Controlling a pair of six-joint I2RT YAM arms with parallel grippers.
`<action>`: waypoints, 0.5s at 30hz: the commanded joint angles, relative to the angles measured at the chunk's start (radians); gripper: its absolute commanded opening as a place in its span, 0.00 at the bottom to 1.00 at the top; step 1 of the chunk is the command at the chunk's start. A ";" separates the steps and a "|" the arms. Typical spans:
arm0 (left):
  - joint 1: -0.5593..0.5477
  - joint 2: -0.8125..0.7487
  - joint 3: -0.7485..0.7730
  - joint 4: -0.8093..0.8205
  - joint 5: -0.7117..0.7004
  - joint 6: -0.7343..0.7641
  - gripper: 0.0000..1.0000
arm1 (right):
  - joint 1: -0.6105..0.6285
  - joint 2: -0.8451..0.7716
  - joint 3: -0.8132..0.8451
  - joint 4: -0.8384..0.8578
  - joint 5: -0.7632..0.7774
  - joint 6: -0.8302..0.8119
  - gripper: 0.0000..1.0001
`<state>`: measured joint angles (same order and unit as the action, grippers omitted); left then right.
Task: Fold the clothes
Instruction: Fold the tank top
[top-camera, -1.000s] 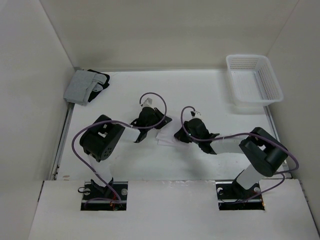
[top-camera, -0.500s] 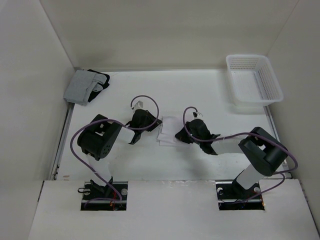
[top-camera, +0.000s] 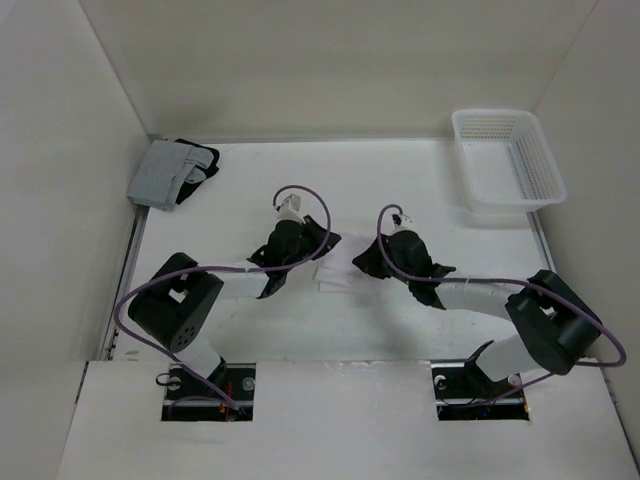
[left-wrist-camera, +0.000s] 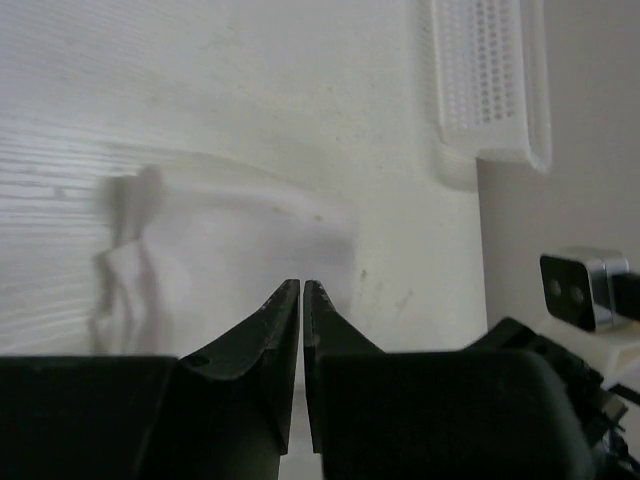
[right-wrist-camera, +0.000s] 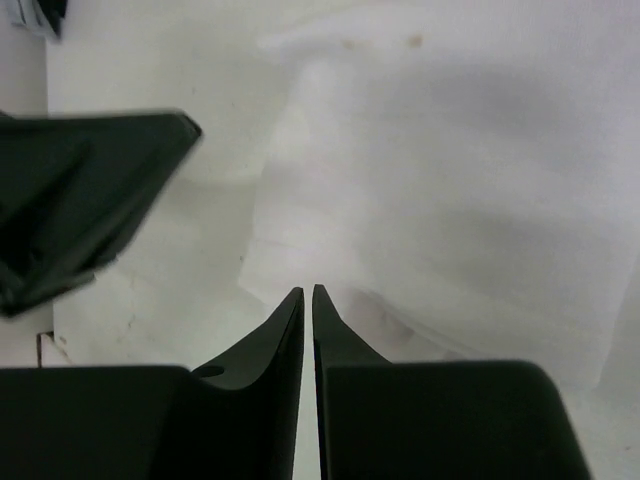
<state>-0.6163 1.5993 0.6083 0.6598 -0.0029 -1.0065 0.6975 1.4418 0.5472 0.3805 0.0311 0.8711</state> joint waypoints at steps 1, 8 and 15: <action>-0.055 0.033 0.079 0.003 -0.009 0.022 0.06 | -0.065 -0.008 0.066 0.006 -0.020 -0.050 0.10; -0.073 0.189 0.200 0.020 -0.049 0.034 0.06 | -0.184 0.144 0.197 0.006 -0.088 -0.073 0.09; 0.010 0.315 0.249 0.057 -0.100 0.048 0.06 | -0.249 0.256 0.235 0.037 -0.114 -0.049 0.09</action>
<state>-0.6418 1.9041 0.8280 0.6571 -0.0563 -0.9764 0.4736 1.6718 0.7387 0.3744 -0.0570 0.8265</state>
